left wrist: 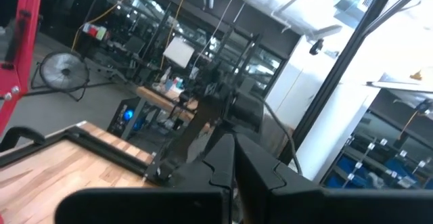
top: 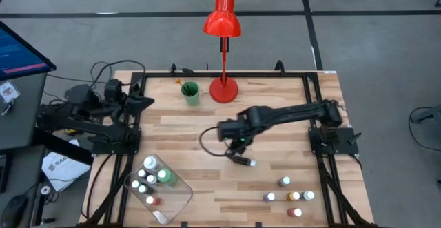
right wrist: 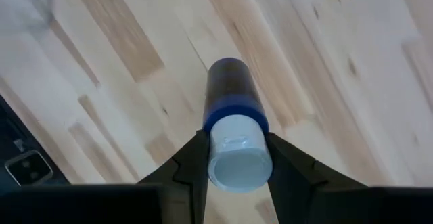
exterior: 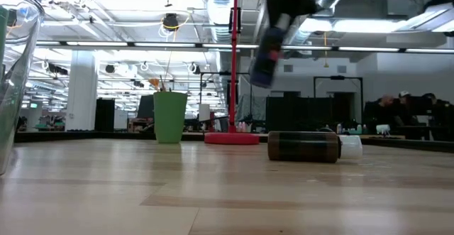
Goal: Pick & Place Paint Supplies
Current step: Adjust the blue coloring bottle to the center of the table
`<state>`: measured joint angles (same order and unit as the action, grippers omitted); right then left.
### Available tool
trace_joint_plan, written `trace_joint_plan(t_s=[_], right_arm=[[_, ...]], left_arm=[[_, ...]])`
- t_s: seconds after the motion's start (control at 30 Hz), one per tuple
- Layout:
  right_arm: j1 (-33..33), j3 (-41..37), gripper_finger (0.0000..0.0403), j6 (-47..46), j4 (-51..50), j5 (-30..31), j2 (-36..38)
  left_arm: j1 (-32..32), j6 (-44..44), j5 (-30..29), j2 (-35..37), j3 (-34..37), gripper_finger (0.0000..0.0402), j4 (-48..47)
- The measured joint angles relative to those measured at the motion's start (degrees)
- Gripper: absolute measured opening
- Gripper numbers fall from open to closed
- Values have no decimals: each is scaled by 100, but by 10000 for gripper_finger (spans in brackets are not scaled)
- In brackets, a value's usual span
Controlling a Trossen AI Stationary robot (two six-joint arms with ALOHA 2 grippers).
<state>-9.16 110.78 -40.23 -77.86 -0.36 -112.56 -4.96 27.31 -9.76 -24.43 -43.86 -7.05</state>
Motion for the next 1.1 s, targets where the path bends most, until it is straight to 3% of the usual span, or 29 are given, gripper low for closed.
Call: trace_joint_plan(t_s=[0.37,0.57,1.1], right_arm=[[-91,2391,110,331,-98,-6,-1644],[-203,2329,110,77,499,-111,-1856],[-356,2317,110,358,-263,37,-2479]], left_arm=[[-1,0,0,498,-4,2,1],[0,0,0,455,-4,2,-11],[1,343,-133,102,-2,2,-51]])
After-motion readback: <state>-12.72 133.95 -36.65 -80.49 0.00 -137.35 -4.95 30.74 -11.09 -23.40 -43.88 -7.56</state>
